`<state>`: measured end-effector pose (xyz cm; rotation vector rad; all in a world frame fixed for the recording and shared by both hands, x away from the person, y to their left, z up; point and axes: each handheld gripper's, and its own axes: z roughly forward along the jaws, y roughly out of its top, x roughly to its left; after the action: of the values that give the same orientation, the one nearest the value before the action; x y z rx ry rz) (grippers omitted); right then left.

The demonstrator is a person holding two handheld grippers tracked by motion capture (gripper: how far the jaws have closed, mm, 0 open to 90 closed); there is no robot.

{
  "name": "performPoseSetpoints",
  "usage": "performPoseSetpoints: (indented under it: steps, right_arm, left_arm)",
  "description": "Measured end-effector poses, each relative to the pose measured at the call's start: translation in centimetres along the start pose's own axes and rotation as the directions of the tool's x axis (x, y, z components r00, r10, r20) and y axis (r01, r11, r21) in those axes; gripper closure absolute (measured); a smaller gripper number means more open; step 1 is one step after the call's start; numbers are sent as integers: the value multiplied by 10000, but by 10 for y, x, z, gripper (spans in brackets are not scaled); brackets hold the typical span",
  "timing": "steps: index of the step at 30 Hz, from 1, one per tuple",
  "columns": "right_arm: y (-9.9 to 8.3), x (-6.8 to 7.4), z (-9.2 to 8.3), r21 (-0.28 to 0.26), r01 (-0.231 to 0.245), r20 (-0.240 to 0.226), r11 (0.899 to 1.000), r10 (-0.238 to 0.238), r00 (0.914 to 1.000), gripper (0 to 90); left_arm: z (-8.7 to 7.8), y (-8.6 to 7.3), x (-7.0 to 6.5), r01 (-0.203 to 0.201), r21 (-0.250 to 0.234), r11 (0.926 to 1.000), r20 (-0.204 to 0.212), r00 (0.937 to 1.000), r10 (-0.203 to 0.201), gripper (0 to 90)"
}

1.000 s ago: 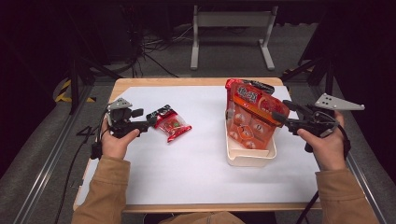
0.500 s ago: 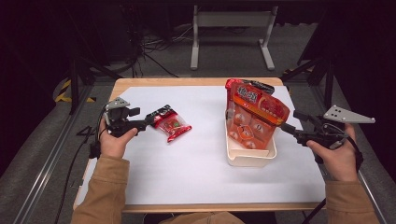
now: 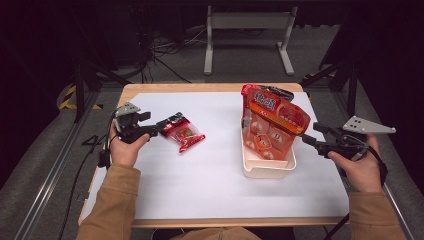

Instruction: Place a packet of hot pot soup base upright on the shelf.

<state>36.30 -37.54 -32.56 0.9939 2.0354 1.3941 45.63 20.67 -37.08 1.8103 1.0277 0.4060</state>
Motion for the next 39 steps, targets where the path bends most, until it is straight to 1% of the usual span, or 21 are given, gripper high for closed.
performPoseSetpoints:
  steps: [2, 4, 5, 6, 8, 9, 11, 12, 14, 18, 21, 22, 23, 24, 25, 26, 29, 30, 33, 36, 39]
  right_arm:
    - [-1, -2, 0, 31, -52, -41, 10000, 52, 10000, 373]
    - [-1, -2, 0, 107, -9, 35, 9999, 8, 10000, 373]
    - [-2, -3, -1, 103, -9, 63, 9999, 9, 10000, 374]
    - [-2, -3, -1, 104, -6, 68, 9999, 6, 10000, 374]
    - [-2, -3, -1, 121, 7, 50, 9999, -8, 10000, 374]
    - [-2, -3, 0, 120, 34, 65, 9999, -34, 10000, 376]
    - [-3, -3, 0, 168, 36, 49, 9999, -37, 10000, 380]
    - [-3, -3, 1, 190, 54, 66, 9998, -55, 10000, 380]
    - [-3, -3, 2, 218, 97, 60, 9997, -99, 9999, 379]
    - [-4, -2, 2, 243, 94, 46, 9997, -95, 9999, 379]
    - [-4, -3, 2, 234, 96, 41, 9997, -97, 9999, 377]
    - [-4, -3, 2, 232, 65, 27, 9997, -66, 10000, 376]
    - [-4, -3, 2, 245, 41, -18, 9997, -40, 10000, 375]
    - [-4, -3, 2, 260, 62, -46, 9996, -61, 10000, 375]
    - [-4, -3, 2, 260, 62, -46, 9996, -61, 10000, 375]
    - [-4, -4, 2, 270, 50, -69, 9996, -49, 10000, 374]
    - [-6, -5, 3, 324, 31, -61, 9995, -29, 10000, 373]
    - [-6, -5, 3, 346, 32, -73, 9994, -30, 10000, 372]
    - [-7, -6, 3, 400, -19, -111, 9992, 23, 9999, 369]
    - [-7, -7, 3, 391, -48, -96, 9992, 52, 9999, 370]
    - [-8, -7, 4, 446, -68, -93, 9990, 72, 9999, 369]
  left_arm:
    - [6, 0, 3, 92, 70, 9999, -68, 9999, -91, 264]
    - [14, -2, 7, 263, 123, 9996, -162, 9995, -261, 267]
    - [17, -2, 9, 273, 160, 9995, -256, 9993, -269, 272]
    - [20, -3, 10, 307, 224, 9993, -390, 9988, -298, 274]
    - [27, -5, 14, 401, 409, 9984, -479, 9981, -382, 278]
    - [30, -6, 16, 411, 506, 9979, -539, 9978, -384, 285]
    - [35, -8, 18, 240, 650, 9976, -841, 9963, -185, 318]
    - [38, -9, 20, 146, 799, 9967, -944, 9955, -70, 321]
    - [42, -11, 24, 341, 890, 9954, -933, 9953, -258, 326]
    - [48, -13, 30, 646, 909, 9938, -990, 9935, -555, 339]
    - [51, -16, 33, 730, 987, 9924, -1024, 9928, -628, 342]
    - [52, -17, 35, 815, 1035, 9913, -1042, 9920, -707, 342]
    - [54, -19, 39, 997, 1095, 9890, -993, 9911, -889, 342]
    - [54, -19, 39, 997, 1095, 9890, -993, 9911, -889, 341]
    - [55, -20, 41, 1112, 1120, 9875, -992, 9900, -1002, 341]
    - [56, -21, 43, 1142, 1217, 9860, -952, 9901, -1030, 342]
    - [61, -24, 45, 1243, 1333, 9832, -1062, 9882, -1105, 345]
    - [62, -24, 46, 1254, 1380, 9825, -1001, 9886, -1121, 352]
    - [66, -26, 48, 1336, 1573, 9785, -1007, 9878, -1187, 368]
    - [72, -29, 51, 1576, 1640, 9738, -1089, 9840, -1409, 367]
    - [75, -32, 54, 1716, 1842, 9678, -1046, 9825, -1543, 368]
